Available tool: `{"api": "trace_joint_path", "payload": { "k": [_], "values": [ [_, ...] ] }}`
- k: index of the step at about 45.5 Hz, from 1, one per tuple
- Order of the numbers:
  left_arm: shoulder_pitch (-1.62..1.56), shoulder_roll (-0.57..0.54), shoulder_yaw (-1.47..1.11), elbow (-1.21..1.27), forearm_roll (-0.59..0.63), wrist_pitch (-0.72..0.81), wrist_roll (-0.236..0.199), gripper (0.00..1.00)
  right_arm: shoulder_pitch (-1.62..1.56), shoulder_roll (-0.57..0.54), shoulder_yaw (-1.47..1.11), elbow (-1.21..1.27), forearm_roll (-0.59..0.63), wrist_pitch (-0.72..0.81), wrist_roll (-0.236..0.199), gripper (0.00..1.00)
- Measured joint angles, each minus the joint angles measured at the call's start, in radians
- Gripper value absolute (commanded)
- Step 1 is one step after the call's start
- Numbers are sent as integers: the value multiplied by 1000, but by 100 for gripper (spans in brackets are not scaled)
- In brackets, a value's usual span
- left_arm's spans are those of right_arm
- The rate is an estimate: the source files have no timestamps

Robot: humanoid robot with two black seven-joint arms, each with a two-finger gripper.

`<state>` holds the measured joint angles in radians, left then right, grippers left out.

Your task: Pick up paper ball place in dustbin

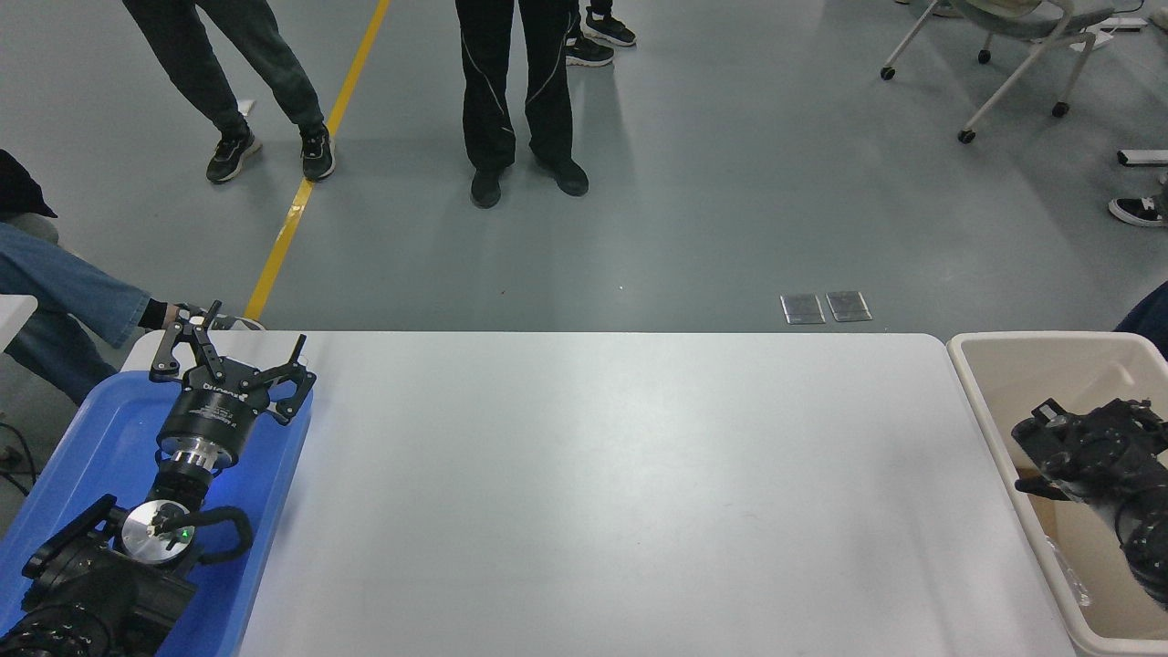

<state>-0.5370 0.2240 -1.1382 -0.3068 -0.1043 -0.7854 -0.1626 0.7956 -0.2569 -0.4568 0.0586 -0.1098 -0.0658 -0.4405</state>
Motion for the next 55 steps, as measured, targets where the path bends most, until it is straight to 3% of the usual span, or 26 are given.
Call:
{"api": "trace_joint_path", "payload": {
  "k": [18,32,55],
  "values": [
    [0,0,0,0,0,0,0,99,24,0,5,39,2,23,-5,100],
    [0,0,0,0,0,0,0,99,171,-79,-2,233,-1,124,-1,100],
    [0,0,0,0,0,0,0,99,705,-304,-76,823,0,563,-4,100]
  ]
}}
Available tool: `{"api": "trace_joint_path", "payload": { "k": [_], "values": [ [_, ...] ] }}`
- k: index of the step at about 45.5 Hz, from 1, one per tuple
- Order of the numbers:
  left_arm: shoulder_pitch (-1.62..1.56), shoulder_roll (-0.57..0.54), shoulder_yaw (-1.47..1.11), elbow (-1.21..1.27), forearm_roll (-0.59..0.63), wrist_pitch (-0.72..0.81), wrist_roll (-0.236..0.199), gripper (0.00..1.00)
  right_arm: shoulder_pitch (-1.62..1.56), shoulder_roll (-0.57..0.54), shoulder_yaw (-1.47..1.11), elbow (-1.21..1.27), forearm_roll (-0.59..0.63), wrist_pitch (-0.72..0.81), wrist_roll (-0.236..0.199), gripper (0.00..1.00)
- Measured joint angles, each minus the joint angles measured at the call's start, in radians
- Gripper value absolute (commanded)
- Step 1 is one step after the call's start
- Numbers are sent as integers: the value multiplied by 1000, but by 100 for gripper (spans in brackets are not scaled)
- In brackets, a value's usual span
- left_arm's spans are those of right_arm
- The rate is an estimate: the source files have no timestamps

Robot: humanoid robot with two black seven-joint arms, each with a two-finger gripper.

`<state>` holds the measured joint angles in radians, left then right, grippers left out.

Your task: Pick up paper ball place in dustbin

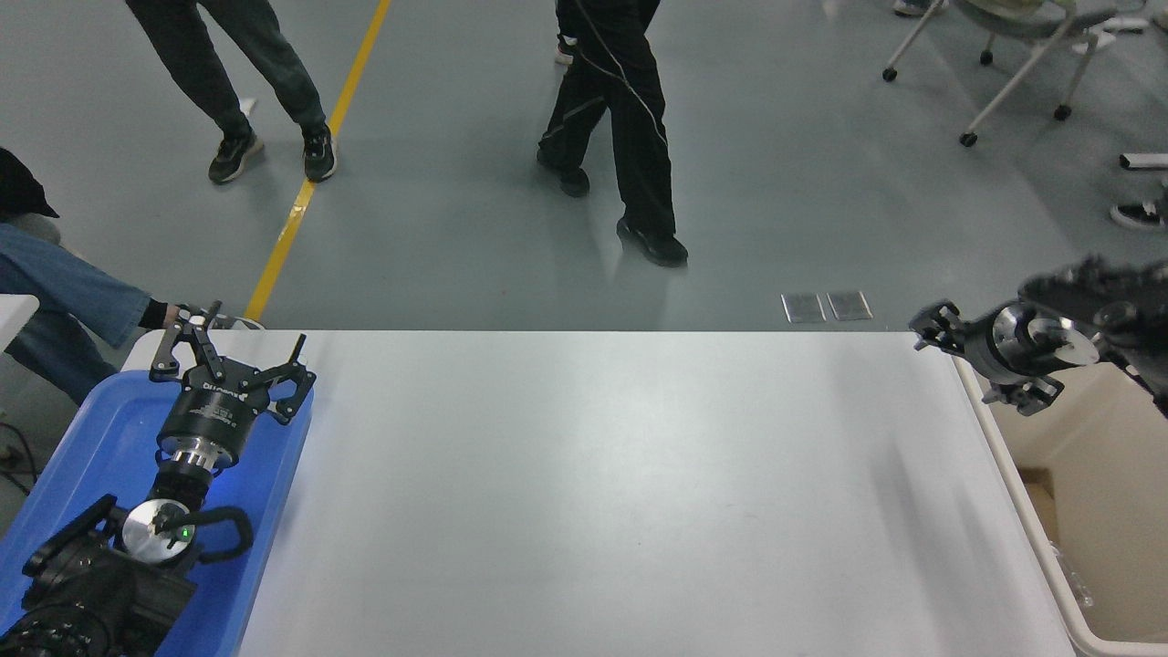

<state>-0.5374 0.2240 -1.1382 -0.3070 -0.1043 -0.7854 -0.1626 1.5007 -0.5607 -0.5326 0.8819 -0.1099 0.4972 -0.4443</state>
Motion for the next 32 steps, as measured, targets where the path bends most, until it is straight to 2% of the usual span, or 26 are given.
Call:
{"api": "trace_joint_path", "payload": {
  "k": [10,20,32],
  "values": [
    [0,0,0,0,0,0,0,99,332,-54,-135,330,54,107,-18,100],
    [0,0,0,0,0,0,0,99,641,-77,-241,593,165,192,-96,100],
    [0,0,0,0,0,0,0,99,851,-68,-298,744,243,243,-156,100]
  ]
}}
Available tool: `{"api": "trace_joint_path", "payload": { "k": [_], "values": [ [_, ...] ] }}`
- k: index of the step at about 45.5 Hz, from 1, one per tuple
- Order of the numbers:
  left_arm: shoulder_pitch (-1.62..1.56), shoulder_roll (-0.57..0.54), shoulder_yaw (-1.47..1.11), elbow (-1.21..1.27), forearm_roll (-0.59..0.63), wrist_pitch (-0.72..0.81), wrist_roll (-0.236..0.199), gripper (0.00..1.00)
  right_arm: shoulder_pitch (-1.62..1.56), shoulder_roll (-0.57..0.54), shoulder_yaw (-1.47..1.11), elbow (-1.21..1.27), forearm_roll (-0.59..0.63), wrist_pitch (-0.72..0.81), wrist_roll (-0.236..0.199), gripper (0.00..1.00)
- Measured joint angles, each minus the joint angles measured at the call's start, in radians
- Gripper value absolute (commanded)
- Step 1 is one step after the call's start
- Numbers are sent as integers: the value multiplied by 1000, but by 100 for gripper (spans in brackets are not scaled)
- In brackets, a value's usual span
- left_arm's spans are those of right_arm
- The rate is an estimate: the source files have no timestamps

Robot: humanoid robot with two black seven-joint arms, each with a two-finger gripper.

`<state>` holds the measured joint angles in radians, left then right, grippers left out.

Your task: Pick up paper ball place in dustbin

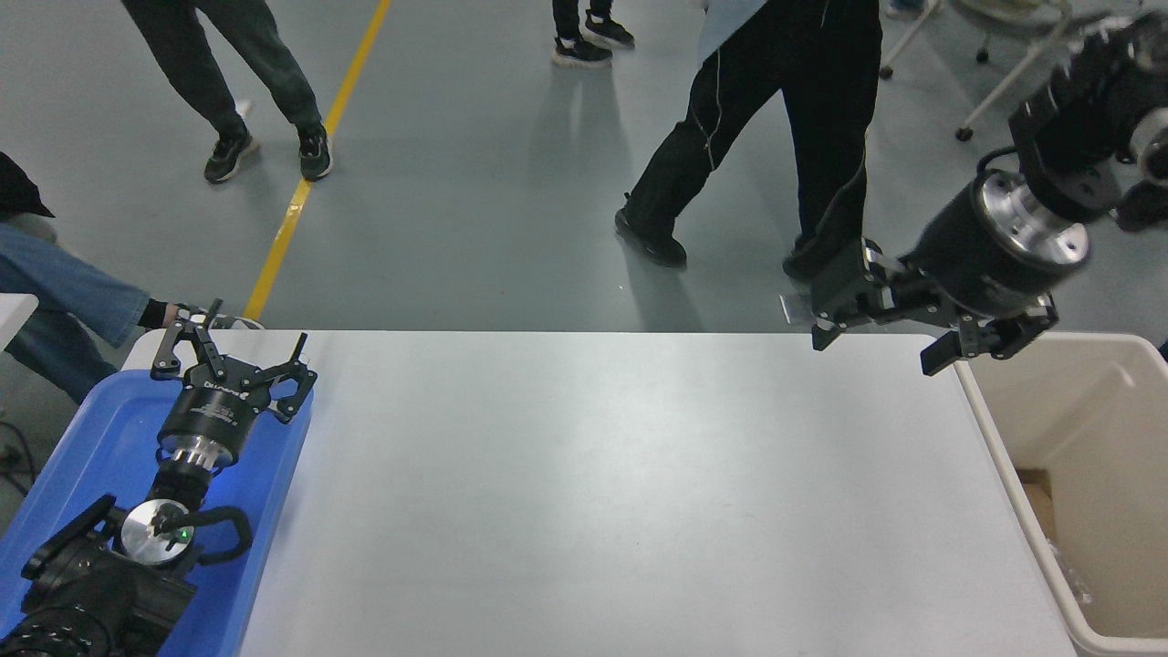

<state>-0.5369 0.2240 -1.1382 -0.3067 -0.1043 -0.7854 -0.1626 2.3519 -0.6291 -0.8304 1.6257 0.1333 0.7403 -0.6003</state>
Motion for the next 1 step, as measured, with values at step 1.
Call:
{"api": "trace_joint_path", "payload": {
  "k": [1],
  "values": [
    [0,0,0,0,0,0,0,99,11,3,-5,8,3,4,-6,100]
  ]
}}
